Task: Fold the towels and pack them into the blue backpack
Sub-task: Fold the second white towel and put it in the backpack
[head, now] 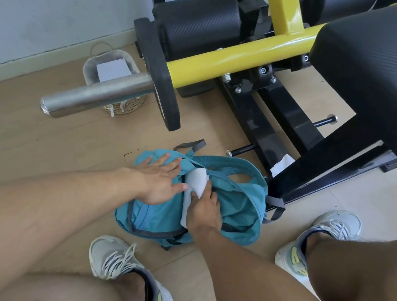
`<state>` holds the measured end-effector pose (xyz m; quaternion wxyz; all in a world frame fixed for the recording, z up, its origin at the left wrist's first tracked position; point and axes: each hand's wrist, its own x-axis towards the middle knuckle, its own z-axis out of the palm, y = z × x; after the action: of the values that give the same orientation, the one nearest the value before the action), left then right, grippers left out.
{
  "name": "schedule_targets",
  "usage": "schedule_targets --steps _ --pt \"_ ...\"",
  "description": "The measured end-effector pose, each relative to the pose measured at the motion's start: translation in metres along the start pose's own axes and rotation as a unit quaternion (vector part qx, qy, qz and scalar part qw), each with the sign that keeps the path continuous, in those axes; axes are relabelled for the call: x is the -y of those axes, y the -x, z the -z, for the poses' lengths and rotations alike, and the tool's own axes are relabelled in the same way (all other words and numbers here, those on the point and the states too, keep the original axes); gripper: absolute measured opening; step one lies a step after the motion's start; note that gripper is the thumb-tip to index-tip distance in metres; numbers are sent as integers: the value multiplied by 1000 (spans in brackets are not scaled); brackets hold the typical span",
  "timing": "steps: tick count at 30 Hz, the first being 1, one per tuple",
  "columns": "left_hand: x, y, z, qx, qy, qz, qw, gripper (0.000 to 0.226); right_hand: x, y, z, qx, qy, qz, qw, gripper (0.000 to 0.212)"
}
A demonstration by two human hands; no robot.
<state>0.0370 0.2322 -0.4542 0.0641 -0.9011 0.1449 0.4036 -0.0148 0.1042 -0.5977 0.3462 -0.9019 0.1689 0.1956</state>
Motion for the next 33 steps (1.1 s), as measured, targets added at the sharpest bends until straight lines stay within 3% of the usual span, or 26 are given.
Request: schedule_targets --steps 15,23,30,33 --pt "-2 2 27 -78 18 -27 996 86 2 10 19 -17 58 8 998 80" --pt "-37 20 49 -123 86 -56 987 70 8 19 46 -40 30 68 996 76" --pt "-48 35 69 -197 172 -75 962 65 22 23 112 -111 25 138 984 68" --pt "-55 51 83 -295 243 -93 919 58 36 25 149 -147 22 177 973 67"
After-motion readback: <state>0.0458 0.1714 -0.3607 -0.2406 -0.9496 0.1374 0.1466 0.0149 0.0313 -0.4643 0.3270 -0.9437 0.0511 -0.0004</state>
